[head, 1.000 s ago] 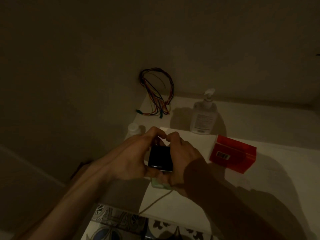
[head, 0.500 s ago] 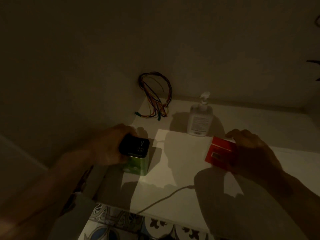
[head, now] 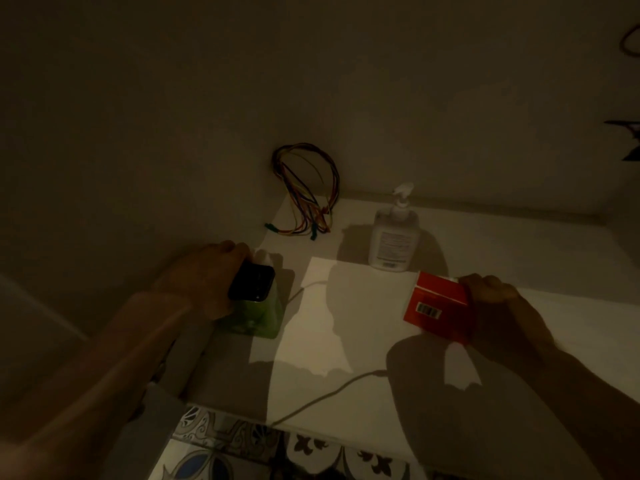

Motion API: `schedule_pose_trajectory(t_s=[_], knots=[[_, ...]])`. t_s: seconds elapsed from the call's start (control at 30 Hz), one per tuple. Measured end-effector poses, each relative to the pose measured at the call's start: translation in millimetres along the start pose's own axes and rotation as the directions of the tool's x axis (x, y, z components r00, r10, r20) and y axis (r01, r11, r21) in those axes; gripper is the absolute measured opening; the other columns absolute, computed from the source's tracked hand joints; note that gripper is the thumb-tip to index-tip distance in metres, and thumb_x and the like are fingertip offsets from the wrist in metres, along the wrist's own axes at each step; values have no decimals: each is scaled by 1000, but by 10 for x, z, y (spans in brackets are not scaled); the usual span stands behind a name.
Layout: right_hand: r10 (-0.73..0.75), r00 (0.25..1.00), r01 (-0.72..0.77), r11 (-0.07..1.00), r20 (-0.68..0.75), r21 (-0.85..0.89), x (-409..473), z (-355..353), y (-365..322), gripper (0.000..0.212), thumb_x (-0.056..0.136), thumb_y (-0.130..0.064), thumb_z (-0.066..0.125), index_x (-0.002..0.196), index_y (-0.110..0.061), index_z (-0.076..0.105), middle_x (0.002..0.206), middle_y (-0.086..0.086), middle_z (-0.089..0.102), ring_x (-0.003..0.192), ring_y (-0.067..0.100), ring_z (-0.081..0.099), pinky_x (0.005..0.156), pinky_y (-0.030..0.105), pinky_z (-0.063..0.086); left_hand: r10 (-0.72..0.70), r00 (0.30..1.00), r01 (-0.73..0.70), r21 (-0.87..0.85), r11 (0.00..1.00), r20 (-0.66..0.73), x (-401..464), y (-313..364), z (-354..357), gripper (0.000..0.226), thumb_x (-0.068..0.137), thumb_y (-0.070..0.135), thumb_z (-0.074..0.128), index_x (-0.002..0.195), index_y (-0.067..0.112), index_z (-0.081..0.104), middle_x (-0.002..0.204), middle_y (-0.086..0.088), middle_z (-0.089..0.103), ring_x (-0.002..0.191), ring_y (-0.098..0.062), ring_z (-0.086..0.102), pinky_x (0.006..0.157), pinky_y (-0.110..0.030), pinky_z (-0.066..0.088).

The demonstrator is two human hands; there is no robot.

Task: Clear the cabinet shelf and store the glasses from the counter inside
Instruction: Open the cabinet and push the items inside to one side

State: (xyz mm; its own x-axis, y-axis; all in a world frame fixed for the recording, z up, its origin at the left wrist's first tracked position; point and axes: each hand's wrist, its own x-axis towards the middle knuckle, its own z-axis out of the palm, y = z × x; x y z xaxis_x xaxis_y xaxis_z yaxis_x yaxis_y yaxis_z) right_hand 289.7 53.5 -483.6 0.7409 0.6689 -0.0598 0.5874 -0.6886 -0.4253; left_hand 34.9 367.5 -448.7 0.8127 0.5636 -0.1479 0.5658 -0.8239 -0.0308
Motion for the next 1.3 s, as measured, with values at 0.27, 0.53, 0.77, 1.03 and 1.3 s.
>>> schedule_pose_trajectory(t_s=[0.27, 0.53, 0.77, 1.03, 1.3], knots=[[-130, 991, 126, 976, -14, -175, -39, -5, -92, 64, 73, -34, 87, 125, -12, 59, 115, 10, 63, 100, 25, 64, 89, 39, 54, 68, 989, -100, -246, 964, -134, -197, 306, -168, 84, 75, 23, 83, 146, 25, 39, 144, -5, 44, 123, -21, 47, 96, -23, 38], [-357, 922, 323, 924, 154, 207, -259, 474, -866, 57, 76, -37, 77, 125, -18, 55, 119, 1, 57, 108, 22, 58, 93, 35, 49, 435, 870, -484, -243, 841, -231, -514, 1201, -88, 86, 73, 59, 75, 144, 37, 30, 136, 10, 49, 119, -8, 45, 96, -26, 35], [-454, 872, 411, 882, 181, 231, -408, 808, -1095, 61, 73, -35, 82, 125, -23, 53, 118, -5, 56, 108, 19, 56, 94, 38, 48, 361, 924, -380, -184, 907, -126, -674, 920, 228, 101, 76, 46, 77, 148, 40, 7, 137, 11, 55, 116, -15, 58, 93, -39, 51], [-403, 907, 340, 871, 119, 356, -328, 874, -1177, 60, 68, -45, 85, 118, -40, 50, 104, -24, 52, 97, 4, 56, 84, 27, 52, 234, 972, -229, -123, 966, 28, -731, 562, 277, 71, 85, 34, 73, 145, 31, 35, 144, 6, 45, 126, -12, 49, 103, -28, 42], [-221, 956, 260, 943, -194, 206, 148, 436, -579, 27, 78, -21, 82, 99, -15, 66, 84, 0, 71, 76, 21, 71, 71, 33, 55, 110, 993, -108, -48, 993, 49, -672, 284, 400, 76, 80, 30, 75, 140, 42, 29, 140, 7, 49, 123, -19, 54, 98, -39, 49]])
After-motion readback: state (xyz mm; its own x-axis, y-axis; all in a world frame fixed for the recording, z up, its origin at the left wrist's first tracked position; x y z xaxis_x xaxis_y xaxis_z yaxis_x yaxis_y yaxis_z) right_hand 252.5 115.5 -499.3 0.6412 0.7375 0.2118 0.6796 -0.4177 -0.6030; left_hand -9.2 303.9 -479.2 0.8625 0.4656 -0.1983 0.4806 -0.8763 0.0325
